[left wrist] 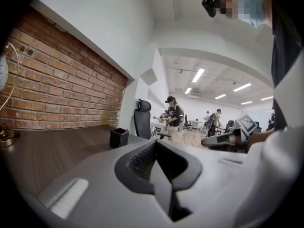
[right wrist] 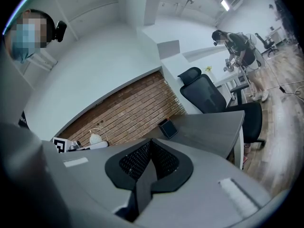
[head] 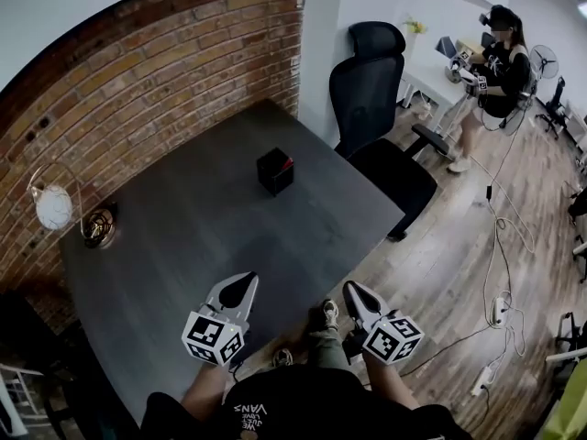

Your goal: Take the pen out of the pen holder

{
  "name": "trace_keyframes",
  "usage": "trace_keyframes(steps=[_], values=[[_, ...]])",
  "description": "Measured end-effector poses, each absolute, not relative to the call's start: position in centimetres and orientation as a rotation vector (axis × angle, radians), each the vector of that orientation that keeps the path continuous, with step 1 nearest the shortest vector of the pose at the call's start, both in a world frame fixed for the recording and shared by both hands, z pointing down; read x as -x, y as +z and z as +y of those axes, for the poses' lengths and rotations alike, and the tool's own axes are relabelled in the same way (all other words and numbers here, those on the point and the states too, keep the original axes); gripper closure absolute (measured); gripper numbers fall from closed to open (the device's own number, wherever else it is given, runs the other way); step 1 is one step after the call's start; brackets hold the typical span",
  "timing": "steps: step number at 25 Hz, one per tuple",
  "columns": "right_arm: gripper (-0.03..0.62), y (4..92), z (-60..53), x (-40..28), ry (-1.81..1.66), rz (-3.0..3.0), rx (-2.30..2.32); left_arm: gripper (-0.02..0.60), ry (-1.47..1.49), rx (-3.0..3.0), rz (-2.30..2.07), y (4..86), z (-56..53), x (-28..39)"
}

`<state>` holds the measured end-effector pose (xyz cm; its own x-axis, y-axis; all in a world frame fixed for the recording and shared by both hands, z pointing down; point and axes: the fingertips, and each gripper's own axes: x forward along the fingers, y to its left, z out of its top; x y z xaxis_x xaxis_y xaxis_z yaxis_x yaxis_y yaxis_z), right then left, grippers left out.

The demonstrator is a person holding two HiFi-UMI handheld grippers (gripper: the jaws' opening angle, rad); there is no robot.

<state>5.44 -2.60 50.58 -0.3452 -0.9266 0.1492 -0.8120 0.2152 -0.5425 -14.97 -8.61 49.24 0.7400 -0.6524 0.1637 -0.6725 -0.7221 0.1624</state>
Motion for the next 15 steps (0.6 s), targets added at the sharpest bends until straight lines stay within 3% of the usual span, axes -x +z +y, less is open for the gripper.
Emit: trace_keyframes(steps=[15], values=[[0.592, 51.7, -15.9, -8.9, -0.886, 2.476, 1.435, 0.528, 0.173, -2.64, -1.341, 48.4, -18.2, 12.0]])
